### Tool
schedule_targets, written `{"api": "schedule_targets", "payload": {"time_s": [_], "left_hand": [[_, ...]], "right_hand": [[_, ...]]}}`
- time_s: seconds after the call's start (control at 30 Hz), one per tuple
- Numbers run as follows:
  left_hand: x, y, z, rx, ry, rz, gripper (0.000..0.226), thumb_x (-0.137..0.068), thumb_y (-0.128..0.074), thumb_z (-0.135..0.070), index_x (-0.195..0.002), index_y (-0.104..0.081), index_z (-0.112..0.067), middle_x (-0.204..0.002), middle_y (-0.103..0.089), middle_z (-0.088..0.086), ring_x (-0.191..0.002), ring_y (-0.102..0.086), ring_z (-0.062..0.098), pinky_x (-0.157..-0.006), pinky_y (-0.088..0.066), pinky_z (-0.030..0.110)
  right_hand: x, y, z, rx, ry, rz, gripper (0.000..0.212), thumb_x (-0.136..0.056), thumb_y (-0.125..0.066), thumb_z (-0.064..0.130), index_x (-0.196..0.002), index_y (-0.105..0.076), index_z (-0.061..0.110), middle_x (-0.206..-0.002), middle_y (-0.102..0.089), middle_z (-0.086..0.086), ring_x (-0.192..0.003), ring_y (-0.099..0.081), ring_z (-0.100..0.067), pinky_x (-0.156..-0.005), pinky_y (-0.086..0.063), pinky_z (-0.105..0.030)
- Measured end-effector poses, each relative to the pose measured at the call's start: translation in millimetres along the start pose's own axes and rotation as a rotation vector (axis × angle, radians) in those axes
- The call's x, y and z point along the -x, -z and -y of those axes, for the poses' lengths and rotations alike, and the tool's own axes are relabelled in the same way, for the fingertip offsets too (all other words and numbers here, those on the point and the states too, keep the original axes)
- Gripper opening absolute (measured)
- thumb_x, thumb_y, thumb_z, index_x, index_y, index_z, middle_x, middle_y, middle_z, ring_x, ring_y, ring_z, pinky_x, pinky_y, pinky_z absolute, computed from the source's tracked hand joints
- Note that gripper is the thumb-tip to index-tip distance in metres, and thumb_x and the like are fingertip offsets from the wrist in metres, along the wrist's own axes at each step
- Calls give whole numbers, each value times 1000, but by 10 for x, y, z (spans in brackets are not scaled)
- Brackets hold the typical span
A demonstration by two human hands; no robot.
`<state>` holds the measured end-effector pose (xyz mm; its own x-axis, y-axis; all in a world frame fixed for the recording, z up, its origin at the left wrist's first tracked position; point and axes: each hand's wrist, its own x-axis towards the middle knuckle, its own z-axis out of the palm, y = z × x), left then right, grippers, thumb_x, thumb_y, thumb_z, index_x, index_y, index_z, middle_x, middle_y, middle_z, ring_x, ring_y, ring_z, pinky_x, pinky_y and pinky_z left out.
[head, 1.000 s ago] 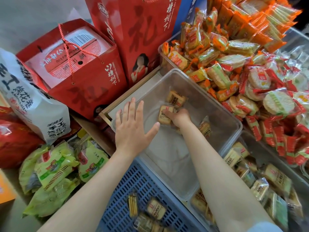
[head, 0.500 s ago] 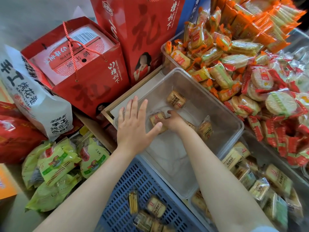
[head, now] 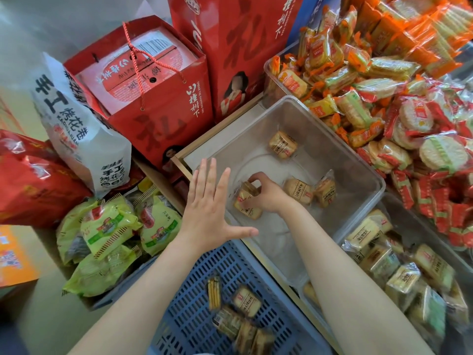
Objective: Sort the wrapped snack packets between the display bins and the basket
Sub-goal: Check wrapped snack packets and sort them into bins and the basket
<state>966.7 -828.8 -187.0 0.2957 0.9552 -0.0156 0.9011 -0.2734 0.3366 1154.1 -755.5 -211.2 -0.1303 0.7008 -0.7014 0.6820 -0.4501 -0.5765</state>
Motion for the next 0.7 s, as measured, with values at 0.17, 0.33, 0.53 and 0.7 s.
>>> {"api": "schedule_targets", "payload": {"time_s": [0.17,0.33,0.53,0.7], "left_hand": [[187,10,2,27,11,61,138,-68,-22,-103,-162,-7,-3,-169,10,20,-156,16,33,-126,13,44],[403,186,-234,301,73,17,118,-80,-23,-94,-162,-14,-11,-170,-6,5,-158,4,18,-128,2,35],[772,571,-980,1225,326,302,59,-80,-73,-65,-126,-58,-32,-123,-69,-1,-103,-70,7,-79,-60,30],[1235,570,-1194,1265,385,426,62,-76,-85,-52,-126,-61,-23,-117,-74,3,-102,-74,21,-84,-62,46]], "right_hand": [[375,-90,-111,-74,-66,-21,66,-80,-85,35,-130,-43,23,-111,-59,-2,-90,-61,-12,-67,-50,-27],[1166,29,-116,-373,-3,-189,64,-87,-78,42,-139,-46,23,-124,-58,4,-109,-58,-10,-80,-49,-22],[2236,-217,-197,-685,125,-308,72,-84,-63,70,-132,-57,16,-116,-74,-5,-104,-73,-22,-92,-59,-45],[2795,-589,-492,-763,82,-454,63,-83,-53,72,-116,-64,20,-107,-75,-2,-101,-72,-22,-87,-60,-43]]}}
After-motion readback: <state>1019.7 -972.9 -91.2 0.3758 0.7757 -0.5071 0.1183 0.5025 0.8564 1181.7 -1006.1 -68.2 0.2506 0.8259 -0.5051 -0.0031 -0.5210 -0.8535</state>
